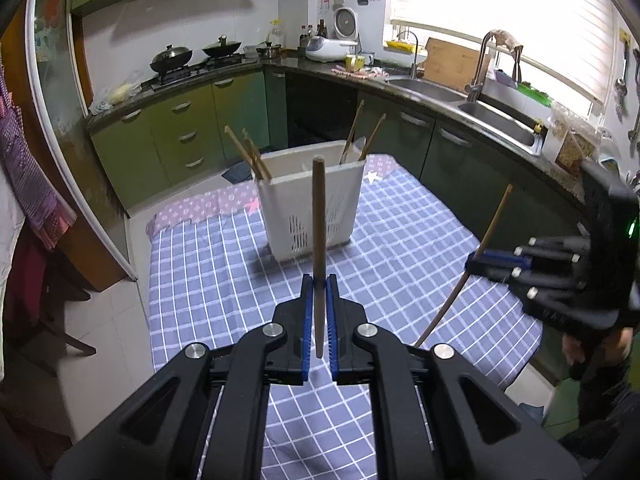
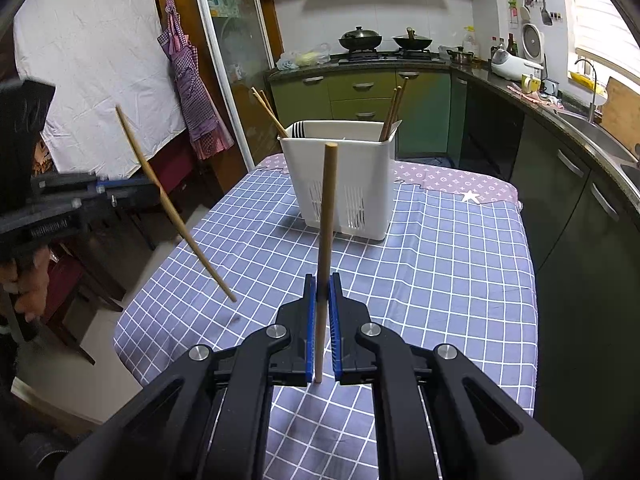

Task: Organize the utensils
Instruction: 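Carry both held chopsticks upright toward the white holder, then lower the chopstick into the white holder and open the left tool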

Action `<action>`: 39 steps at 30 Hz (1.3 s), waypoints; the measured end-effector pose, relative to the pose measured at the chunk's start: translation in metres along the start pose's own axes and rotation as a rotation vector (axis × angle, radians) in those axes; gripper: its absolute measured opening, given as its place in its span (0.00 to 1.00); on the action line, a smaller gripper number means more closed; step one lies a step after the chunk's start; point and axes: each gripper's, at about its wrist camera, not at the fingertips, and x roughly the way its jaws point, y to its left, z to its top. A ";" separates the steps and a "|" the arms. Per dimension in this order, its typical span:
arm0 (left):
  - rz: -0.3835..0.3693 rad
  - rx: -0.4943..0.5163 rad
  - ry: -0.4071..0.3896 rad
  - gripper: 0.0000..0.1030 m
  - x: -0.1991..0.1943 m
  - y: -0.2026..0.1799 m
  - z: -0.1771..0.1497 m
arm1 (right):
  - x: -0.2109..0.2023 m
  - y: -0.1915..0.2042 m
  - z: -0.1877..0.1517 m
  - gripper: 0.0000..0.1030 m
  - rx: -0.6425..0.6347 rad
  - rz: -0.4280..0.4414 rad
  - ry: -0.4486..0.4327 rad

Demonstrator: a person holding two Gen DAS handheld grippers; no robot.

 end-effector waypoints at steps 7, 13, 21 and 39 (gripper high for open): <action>0.015 0.038 -0.082 0.06 -0.021 -0.007 0.058 | 0.000 0.000 0.000 0.07 -0.001 0.002 -0.001; 0.035 0.019 -0.166 0.06 -0.028 -0.008 0.121 | 0.001 -0.005 -0.001 0.07 -0.003 0.016 0.000; 0.089 -0.008 -0.239 0.06 -0.004 -0.002 0.180 | 0.000 -0.009 0.000 0.07 -0.004 0.030 -0.003; 0.103 -0.053 -0.129 0.21 0.071 0.021 0.141 | -0.032 -0.001 0.053 0.07 -0.029 0.071 -0.106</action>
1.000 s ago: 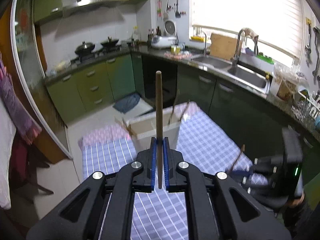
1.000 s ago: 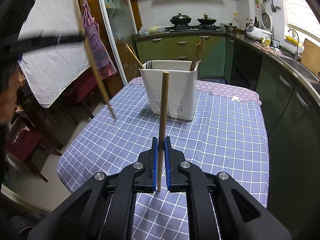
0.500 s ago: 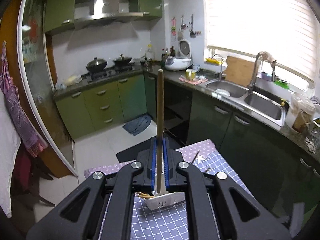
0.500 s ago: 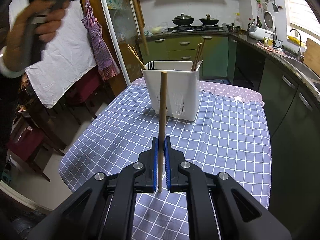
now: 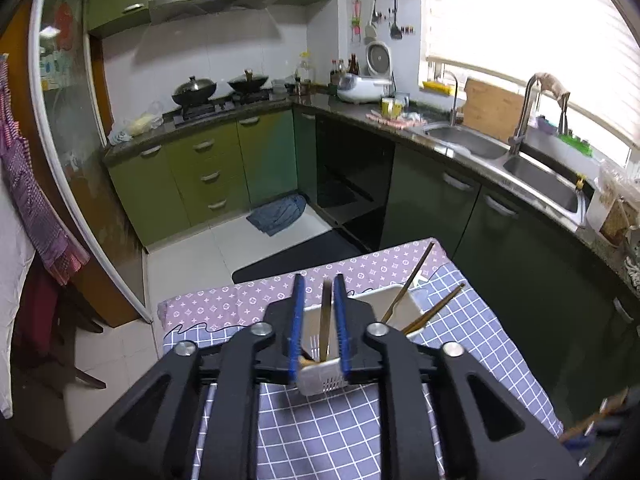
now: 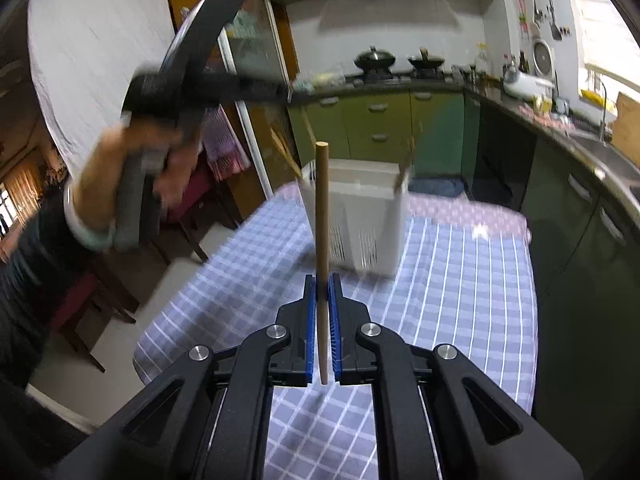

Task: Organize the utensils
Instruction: 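Lower the chopstick into the white holder and open the left tool, then lower the chopstick into the white holder and open the right tool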

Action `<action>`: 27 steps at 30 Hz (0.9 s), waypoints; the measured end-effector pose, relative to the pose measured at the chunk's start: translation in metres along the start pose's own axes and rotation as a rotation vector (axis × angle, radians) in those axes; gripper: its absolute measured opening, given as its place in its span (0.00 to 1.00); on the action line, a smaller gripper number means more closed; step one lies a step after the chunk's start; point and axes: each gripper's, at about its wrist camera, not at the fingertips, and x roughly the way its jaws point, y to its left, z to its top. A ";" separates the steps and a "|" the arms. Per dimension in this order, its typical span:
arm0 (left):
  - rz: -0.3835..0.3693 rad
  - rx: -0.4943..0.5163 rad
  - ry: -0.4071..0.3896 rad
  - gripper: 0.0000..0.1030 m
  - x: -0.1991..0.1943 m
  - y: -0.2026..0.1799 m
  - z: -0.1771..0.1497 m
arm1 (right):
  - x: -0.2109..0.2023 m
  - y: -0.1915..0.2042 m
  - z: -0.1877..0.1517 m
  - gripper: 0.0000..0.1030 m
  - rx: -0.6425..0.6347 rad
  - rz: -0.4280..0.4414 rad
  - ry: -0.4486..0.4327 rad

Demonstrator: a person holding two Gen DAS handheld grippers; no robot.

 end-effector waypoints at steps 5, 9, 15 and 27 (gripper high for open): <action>0.006 -0.052 -0.079 0.46 -0.047 0.016 -0.038 | -0.016 0.005 0.066 0.07 0.015 0.042 -0.134; 0.042 -0.060 -0.156 0.77 -0.082 0.019 -0.090 | -0.016 0.006 0.116 0.07 0.024 0.016 -0.229; 0.124 -0.042 -0.232 0.88 -0.114 0.008 -0.159 | 0.030 -0.008 0.161 0.07 0.046 -0.133 -0.238; 0.138 -0.155 -0.220 0.93 -0.132 0.015 -0.196 | 0.134 -0.032 0.122 0.07 0.056 -0.215 -0.016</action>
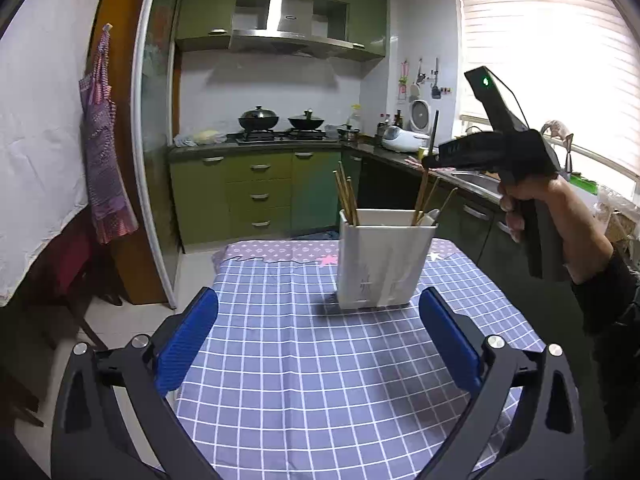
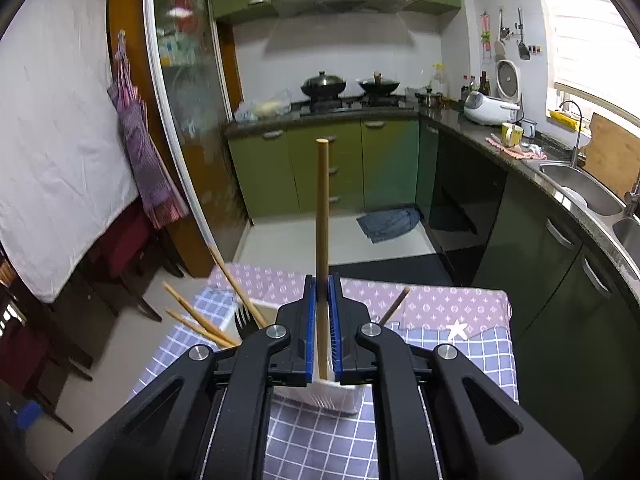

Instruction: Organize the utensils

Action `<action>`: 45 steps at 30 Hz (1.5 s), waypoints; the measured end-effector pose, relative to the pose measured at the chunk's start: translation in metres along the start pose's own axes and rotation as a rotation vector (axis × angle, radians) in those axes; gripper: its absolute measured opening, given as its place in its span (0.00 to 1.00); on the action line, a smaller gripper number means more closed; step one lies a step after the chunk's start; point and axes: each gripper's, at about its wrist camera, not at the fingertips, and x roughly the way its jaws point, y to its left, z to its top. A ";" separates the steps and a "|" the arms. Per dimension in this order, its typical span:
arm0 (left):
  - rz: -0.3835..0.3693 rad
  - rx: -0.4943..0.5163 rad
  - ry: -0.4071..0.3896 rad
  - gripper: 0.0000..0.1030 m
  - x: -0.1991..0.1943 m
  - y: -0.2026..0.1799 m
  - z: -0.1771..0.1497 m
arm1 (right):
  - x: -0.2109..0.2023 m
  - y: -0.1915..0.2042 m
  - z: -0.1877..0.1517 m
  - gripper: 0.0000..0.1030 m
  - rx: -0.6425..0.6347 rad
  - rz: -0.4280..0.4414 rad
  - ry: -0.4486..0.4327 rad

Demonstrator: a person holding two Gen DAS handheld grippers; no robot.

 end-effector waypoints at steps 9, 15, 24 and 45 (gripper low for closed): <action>-0.020 -0.011 0.034 0.93 0.005 -0.003 -0.006 | -0.073 0.004 -0.023 0.28 -0.005 0.051 -0.144; -0.017 0.003 0.018 0.93 -0.003 -0.005 -0.021 | -0.161 0.003 -0.133 0.73 -0.011 0.000 -0.269; -0.007 0.017 0.003 0.93 -0.042 -0.020 -0.040 | -0.232 0.008 -0.247 0.95 0.024 -0.089 -0.313; 0.043 -0.005 -0.038 0.93 -0.117 -0.015 -0.056 | -0.279 0.040 -0.282 0.95 0.004 -0.135 -0.351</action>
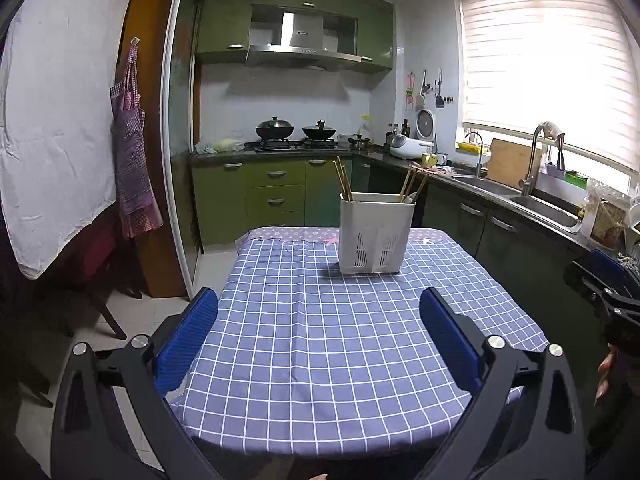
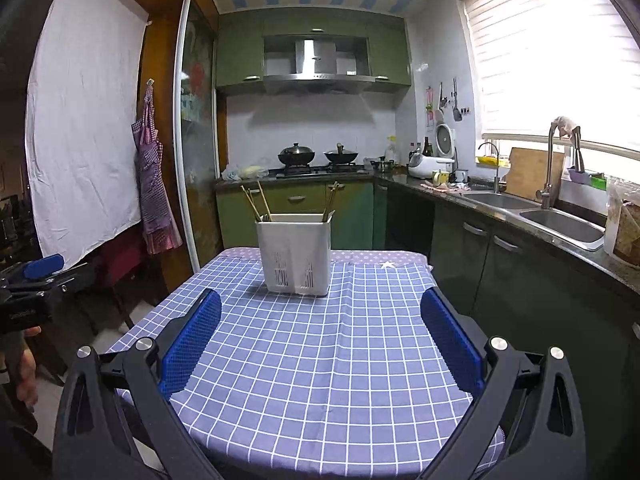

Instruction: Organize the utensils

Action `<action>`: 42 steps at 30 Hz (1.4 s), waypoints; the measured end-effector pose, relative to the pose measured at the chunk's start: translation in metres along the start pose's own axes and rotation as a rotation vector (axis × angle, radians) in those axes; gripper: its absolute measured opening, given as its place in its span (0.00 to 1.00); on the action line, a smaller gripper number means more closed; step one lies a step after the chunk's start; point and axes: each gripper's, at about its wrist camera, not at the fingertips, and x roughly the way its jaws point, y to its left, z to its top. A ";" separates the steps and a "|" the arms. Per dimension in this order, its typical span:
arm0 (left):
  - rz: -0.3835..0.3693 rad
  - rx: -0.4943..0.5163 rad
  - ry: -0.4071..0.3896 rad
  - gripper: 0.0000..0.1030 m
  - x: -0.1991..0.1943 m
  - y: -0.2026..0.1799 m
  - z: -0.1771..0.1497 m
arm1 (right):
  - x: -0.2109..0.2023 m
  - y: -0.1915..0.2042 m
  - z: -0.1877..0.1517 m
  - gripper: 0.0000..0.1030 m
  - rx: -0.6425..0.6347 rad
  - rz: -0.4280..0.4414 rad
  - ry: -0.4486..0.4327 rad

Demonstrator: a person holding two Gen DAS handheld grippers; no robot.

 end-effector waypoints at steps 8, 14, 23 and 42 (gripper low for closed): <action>-0.009 -0.004 0.003 0.93 -0.003 0.001 -0.002 | -0.002 0.005 0.003 0.95 -0.007 -0.003 -0.007; -0.008 -0.007 0.003 0.93 -0.004 0.002 -0.003 | -0.002 0.008 0.005 0.95 -0.015 0.006 -0.005; -0.004 -0.010 0.000 0.93 -0.006 0.004 -0.004 | -0.003 0.009 0.008 0.95 -0.020 0.009 -0.005; 0.006 0.002 0.000 0.93 -0.006 0.002 -0.003 | -0.002 0.013 0.009 0.95 -0.020 0.010 -0.001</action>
